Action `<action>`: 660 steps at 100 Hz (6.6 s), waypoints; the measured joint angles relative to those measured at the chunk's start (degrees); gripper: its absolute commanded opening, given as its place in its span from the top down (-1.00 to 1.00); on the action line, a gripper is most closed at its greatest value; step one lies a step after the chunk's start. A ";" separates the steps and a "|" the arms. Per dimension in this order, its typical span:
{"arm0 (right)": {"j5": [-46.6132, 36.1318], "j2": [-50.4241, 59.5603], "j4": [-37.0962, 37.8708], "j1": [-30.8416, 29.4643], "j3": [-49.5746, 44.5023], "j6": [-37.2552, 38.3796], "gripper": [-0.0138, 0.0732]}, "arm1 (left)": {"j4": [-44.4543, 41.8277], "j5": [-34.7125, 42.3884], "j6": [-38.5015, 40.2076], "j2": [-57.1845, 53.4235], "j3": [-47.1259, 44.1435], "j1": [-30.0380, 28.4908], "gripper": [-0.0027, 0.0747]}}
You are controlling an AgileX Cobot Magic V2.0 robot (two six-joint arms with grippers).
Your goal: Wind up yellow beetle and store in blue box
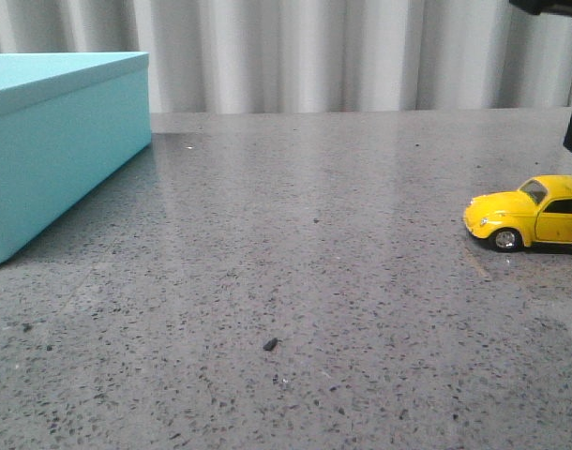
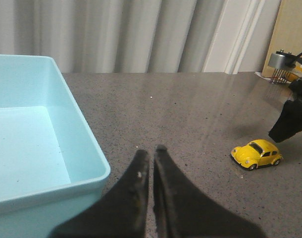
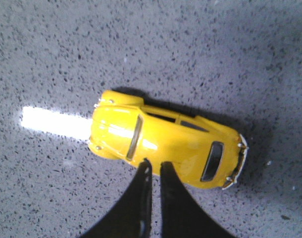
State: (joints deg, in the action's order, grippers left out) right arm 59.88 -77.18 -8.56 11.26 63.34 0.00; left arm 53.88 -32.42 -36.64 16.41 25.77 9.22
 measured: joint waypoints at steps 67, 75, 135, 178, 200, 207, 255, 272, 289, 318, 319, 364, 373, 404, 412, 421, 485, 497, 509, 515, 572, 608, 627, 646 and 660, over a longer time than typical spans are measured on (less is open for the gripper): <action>-2.19 -3.00 0.16 1.00 0.00 0.00 0.78 | 0.09 -1.25 0.00 0.00 0.00 0.00 0.99; -2.59 -3.19 0.20 1.00 0.00 0.00 0.78 | 0.09 -1.39 0.00 0.00 0.00 0.00 0.99; -4.03 -3.84 0.51 1.11 -0.60 0.00 0.78 | 0.09 -1.86 0.00 0.00 0.00 0.00 0.99; -3.26 -3.84 6.10 1.19 -0.60 0.45 0.78 | 0.22 -1.86 0.00 0.00 -0.96 0.00 0.99; 0.42 -3.84 14.15 -0.29 -0.60 2.77 0.78 | 0.22 -1.86 0.00 0.00 -0.96 0.00 0.99; 1.80 -3.84 17.01 -1.34 -0.60 3.20 0.78 | 0.22 -1.86 0.00 0.00 -0.96 0.00 0.99; -5.65 6.95 18.22 1.96 4.28 3.65 0.78 | 0.26 -1.86 0.00 0.00 -0.96 0.00 0.99; -8.56 19.30 18.11 5.25 8.67 3.69 0.78 | 0.26 -0.97 0.00 0.00 -0.96 0.00 0.99; -9.75 30.62 18.11 6.83 8.85 3.79 0.78 | 0.35 0.23 0.00 0.00 -0.96 0.00 0.99; -14.75 47.60 18.11 6.92 0.99 0.67 0.78 | 0.52 4.67 0.00 0.00 -1.05 0.00 0.99; -14.78 48.27 18.11 6.92 0.42 0.67 0.78 | 0.52 4.98 0.00 0.00 -1.05 0.00 0.99; -21.04 58.51 18.11 6.92 -9.66 0.59 0.78 | 0.38 5.75 -5.81 2.03 -0.48 0.00 0.83; -21.04 58.51 18.11 6.92 -9.66 0.59 0.78 | -2.03 4.21 -6.50 4.18 2.36 0.00 0.52; -21.07 58.51 18.00 6.92 -10.91 0.45 0.78 | -22.46 -7.26 -7.00 22.14 22.65 0.26 0.02; -20.81 58.51 17.57 6.92 -11.60 0.45 0.78 | -26.63 -10.44 -7.00 27.19 27.95 1.94 0.02; -20.13 58.51 16.94 6.92 -12.14 0.45 0.78 | -30.67 -12.60 -7.10 32.93 33.08 5.40 0.02; -19.40 58.51 16.55 6.92 -12.60 0.45 0.78 | -46.36 -16.58 -7.46 68.37 54.95 25.03 0.17; -18.59 58.51 16.55 6.92 -12.60 0.45 0.78 | -48.54 -18.96 -10.98 69.81 55.48 25.06 0.08; -17.50 58.51 16.51 6.92 -12.88 0.45 0.78 | -49.66 -23.39 -14.11 69.95 55.56 24.56 -0.04; -17.50 58.51 16.51 6.92 -13.66 0.42 0.78 | -49.66 -24.41 -14.81 69.95 55.70 24.29 -0.10; -18.53 58.51 15.04 6.95 -15.72 0.42 0.78 | -48.91 -28.04 -29.77 74.33 53.94 23.92 -0.19; -18.90 58.51 15.04 6.95 -15.72 0.42 0.78 | -47.71 -26.05 -30.12 79.43 53.94 20.19 -0.18; -18.90 58.51 15.04 6.95 -15.72 0.42 0.78 | -44.09 -25.01 -30.25 79.45 53.94 18.01 -0.18; -19.70 58.51 15.04 6.95 -15.72 0.42 0.78 | -41.69 -24.98 -30.38 80.71 53.94 17.87 -0.18; -19.93 58.51 15.04 6.95 -15.72 0.32 0.78 | -41.09 -24.98 -30.38 82.30 53.94 17.87 -0.18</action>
State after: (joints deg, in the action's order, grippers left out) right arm 39.96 -18.67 6.48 18.21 47.61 0.32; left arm 12.79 -57.40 -67.01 98.71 79.71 27.09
